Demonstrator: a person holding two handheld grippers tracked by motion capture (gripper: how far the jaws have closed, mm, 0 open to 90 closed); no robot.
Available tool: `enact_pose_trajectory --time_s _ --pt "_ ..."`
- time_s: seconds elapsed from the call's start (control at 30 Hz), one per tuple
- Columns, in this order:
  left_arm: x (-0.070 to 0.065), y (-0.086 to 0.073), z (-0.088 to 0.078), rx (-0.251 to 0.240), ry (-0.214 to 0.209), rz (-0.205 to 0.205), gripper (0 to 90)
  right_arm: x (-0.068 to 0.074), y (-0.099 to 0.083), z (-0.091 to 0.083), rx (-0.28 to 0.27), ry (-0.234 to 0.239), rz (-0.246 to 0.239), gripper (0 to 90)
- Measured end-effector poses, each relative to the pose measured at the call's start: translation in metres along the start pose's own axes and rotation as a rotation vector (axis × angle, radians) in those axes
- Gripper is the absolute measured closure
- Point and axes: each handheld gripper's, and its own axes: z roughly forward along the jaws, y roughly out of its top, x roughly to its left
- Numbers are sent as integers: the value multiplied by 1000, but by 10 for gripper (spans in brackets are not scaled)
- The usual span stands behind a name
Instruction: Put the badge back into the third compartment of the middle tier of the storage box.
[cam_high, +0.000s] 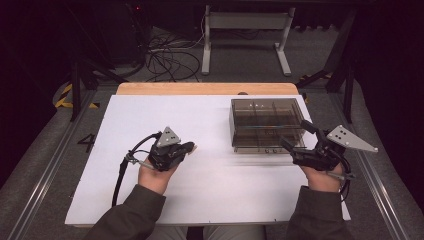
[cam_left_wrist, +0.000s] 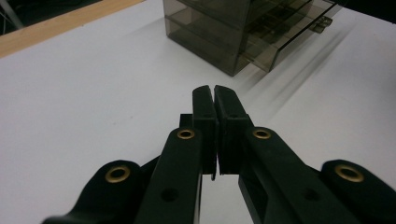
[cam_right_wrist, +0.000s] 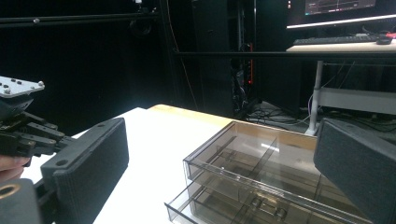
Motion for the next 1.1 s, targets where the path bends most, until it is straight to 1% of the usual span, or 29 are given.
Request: enact_pose_trajectory --time_s 0.1,0.17,0.23,0.4,0.6,0.77,0.9,1.0,1.1 --pt "-4 7 5 -2 -8 16 882 -1 1 -1 -7 1 4 37" --pt "-6 11 8 -3 -17 19 882 0 1 -1 -11 5 4 37" --pt "-7 14 12 -7 -25 14 882 0 1 -1 -11 6 5 37" --pt "-11 22 18 -13 -30 23 882 1 1 0 -12 15 2 37" --pt "-19 34 25 -19 -42 43 882 -1 2 -3 -20 11 5 38" --pt "-25 44 31 -22 -48 71 881 -2 2 -4 -20 6 5 38" --pt "-29 52 35 -33 -65 84 882 -2 2 -4 -19 4 7 38" --pt "-31 57 38 -42 -81 77 882 -2 3 -5 -20 1 5 38" --pt "-35 63 42 -44 -90 90 882 -3 3 -6 -23 0 9 39"
